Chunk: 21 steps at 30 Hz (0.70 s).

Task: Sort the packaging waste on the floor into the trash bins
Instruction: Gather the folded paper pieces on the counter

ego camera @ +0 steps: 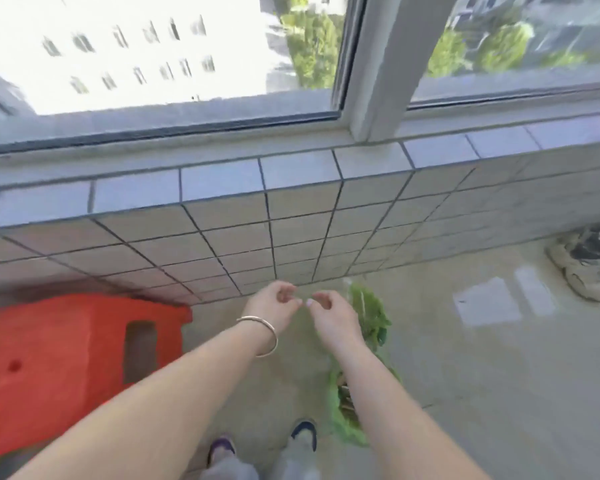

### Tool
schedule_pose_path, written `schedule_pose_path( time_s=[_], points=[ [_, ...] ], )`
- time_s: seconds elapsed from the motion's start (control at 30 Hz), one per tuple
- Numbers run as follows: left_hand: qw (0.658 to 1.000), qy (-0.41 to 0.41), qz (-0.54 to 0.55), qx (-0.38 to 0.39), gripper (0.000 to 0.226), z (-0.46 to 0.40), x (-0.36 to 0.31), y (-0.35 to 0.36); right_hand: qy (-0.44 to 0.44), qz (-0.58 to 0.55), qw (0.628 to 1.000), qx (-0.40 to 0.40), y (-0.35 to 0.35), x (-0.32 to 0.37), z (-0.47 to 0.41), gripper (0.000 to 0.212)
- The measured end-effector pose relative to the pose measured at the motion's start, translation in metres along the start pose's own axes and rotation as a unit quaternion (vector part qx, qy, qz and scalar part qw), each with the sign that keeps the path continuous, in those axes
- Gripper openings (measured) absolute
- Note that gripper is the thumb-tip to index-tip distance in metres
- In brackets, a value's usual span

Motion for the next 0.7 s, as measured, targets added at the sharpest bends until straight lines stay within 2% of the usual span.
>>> schedule_pose_path(
  time_s=[0.1, 0.33, 0.5, 0.6, 0.7],
  points=[
    [0.999, 0.027, -0.008, -0.040, 0.030, 0.056, -0.002, -0.063, -0.050, 0.003, 0.999, 0.008, 0.019, 0.043, 0.055, 0.031],
    [0.982, 0.073, 0.061, -0.164, 0.024, 0.196, 0.040, -0.211, -0.134, -0.008, 0.988, 0.069, 0.110, 0.135, 0.174, 0.009],
    [0.964, 0.056, 0.095, -0.242, 0.022, 0.302, 0.100, -0.318, -0.194, 0.000, 0.966, 0.170, 0.199, 0.209, 0.269, 0.007],
    [0.937, 0.031, 0.152, -0.314, 0.018, 0.364, 0.134, -0.382, -0.255, 0.040, 0.940, 0.224, 0.258, 0.260, 0.322, 0.008],
    [0.886, 0.024, 0.205, -0.416, 0.020, 0.431, 0.175, -0.441, -0.318, 0.091, 0.898, 0.289, 0.323, 0.308, 0.389, 0.009]
  ],
)
Point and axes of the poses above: each hand's wrist, its own z-axis away from the middle knuckle, its own y-axis out of the palm, x = y × z, the point moved 3 cm from there along -z, towards the middle knuckle, and after that the axes turned 12 degrees about z, right-handed, at the moved point
